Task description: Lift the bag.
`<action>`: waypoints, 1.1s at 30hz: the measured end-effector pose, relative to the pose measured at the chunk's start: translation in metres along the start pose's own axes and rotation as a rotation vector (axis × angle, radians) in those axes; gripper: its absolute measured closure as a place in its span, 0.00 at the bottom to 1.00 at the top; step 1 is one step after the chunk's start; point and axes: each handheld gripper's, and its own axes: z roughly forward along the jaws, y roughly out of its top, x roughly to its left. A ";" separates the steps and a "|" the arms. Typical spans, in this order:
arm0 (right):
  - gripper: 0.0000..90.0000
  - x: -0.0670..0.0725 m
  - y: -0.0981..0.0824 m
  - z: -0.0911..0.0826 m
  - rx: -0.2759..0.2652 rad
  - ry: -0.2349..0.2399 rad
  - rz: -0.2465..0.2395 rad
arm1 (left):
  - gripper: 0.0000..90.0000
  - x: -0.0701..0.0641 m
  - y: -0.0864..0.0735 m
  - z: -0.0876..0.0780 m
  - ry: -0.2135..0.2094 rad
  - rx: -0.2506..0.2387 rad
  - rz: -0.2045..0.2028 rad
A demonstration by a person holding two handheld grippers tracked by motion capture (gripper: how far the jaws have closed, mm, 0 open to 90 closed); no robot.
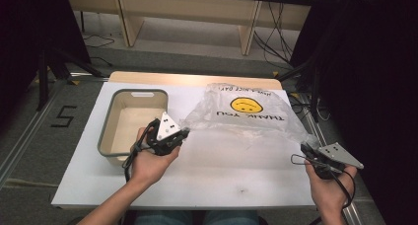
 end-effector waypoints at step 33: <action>1.00 0.003 0.024 -0.011 -0.135 -0.022 0.011 | 0.99 0.004 0.012 -0.015 0.033 -0.141 0.013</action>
